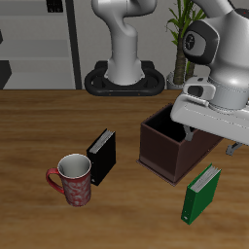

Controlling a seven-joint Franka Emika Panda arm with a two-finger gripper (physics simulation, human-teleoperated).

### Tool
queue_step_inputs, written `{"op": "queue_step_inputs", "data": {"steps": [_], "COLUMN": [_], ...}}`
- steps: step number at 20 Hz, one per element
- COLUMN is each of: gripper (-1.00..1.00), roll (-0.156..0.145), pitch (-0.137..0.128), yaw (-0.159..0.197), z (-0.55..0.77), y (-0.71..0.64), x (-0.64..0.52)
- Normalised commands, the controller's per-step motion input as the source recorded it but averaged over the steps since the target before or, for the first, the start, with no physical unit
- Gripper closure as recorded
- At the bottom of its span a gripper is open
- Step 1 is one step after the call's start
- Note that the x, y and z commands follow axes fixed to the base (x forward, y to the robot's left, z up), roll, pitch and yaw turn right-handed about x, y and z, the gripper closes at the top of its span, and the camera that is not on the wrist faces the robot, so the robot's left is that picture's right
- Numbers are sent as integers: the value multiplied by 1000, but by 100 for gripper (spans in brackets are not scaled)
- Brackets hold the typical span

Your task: Place the yellow book into the left desk caddy's front compartment and place the green book into the left desk caddy's left compartment and place the black book into the left desk caddy's back compartment

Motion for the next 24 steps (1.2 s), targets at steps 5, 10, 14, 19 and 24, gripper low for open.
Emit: {"op": "queue_step_inputs", "data": {"steps": [5,10,14,19,24], "gripper": [-100,-100,-100,-100,-100], "roll": [2,20,-6,-16,-2], "pitch": [10,22,-19,0,22], "yaw": [-11,-30,-10,-17,-32], "z": [-259,-352,-253,-306,-359], "y": [-56,16,-46,-88,-26], "x": [6,-15,-11,27,-11]}}
